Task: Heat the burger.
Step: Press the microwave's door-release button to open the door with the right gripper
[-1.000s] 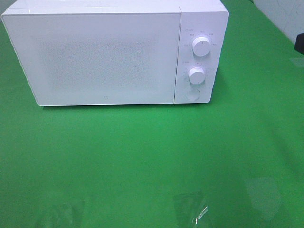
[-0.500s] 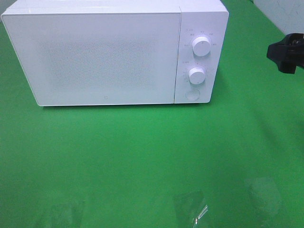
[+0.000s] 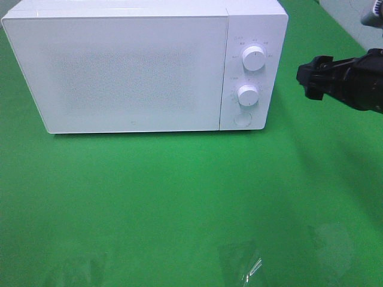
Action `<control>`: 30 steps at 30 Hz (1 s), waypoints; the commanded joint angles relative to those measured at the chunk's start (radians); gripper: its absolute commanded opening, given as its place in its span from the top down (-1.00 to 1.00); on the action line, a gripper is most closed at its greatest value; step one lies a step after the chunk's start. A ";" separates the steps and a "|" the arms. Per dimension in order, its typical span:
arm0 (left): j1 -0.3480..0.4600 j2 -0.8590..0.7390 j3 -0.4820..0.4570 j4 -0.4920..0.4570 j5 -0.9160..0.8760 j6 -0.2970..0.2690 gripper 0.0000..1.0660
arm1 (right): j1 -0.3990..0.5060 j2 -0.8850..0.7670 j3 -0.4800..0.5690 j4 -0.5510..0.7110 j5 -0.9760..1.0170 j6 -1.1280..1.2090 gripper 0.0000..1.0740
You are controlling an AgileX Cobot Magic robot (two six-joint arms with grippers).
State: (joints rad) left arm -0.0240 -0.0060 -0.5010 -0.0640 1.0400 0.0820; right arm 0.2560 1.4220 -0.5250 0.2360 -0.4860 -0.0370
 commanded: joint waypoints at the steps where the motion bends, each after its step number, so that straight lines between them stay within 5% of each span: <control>1: 0.001 -0.017 0.003 -0.006 -0.005 0.002 -0.81 | 0.092 0.054 -0.005 0.195 -0.105 -0.158 -0.55; 6: 0.001 -0.017 0.003 -0.006 -0.005 0.002 -0.81 | 0.213 0.108 -0.005 0.394 -0.195 -0.218 -0.53; 13: 0.001 -0.017 0.003 -0.006 -0.005 0.002 -0.81 | 0.369 0.185 -0.005 0.486 -0.289 -0.204 -0.45; 22: 0.001 -0.017 0.003 -0.006 -0.005 0.002 -0.81 | 0.457 0.240 -0.005 0.541 -0.323 -0.120 -0.36; 30: 0.001 -0.017 0.003 -0.006 -0.005 0.002 -0.81 | 0.460 0.248 -0.005 0.532 -0.295 0.338 0.18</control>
State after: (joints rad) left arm -0.0240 -0.0060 -0.5010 -0.0640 1.0400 0.0820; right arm 0.7110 1.6700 -0.5260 0.7780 -0.7840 0.1630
